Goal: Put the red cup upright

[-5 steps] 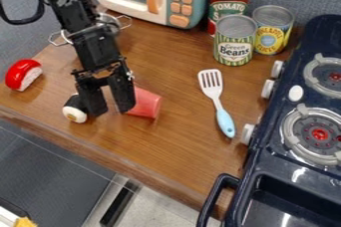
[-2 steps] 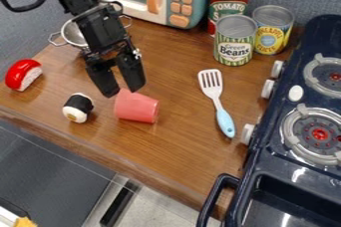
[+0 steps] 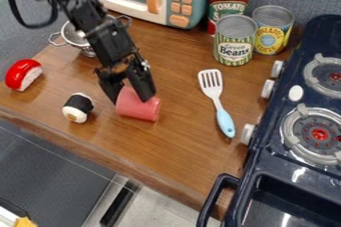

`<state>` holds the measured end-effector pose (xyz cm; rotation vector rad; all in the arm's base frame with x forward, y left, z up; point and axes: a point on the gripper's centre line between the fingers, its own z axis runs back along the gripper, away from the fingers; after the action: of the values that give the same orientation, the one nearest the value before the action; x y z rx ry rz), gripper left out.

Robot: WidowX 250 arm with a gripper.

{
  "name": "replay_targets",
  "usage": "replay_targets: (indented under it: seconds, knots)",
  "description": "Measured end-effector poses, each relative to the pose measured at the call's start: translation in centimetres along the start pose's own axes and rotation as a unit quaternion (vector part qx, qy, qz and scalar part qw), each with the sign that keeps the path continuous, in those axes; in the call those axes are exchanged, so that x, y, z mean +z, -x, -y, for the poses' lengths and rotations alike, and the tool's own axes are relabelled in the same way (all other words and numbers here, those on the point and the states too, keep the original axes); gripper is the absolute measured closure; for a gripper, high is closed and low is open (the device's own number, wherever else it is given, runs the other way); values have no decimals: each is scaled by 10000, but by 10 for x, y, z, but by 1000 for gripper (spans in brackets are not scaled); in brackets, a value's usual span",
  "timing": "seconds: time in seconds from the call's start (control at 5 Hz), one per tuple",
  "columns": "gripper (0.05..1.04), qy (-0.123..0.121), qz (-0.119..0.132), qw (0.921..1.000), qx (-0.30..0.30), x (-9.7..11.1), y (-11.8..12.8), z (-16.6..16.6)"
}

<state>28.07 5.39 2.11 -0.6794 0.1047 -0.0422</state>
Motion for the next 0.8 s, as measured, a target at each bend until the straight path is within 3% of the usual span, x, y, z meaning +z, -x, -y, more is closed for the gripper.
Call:
replay_targets:
  seconds: [0.4, 0.6, 0.8]
  knots:
    - [98, 332, -19, 9992, 200, -10, 13, 2]
    - [199, -12, -151, 9998, 151, -10, 14, 3]
    - [497, -404, 152, 9989, 157, 5, 17, 13]
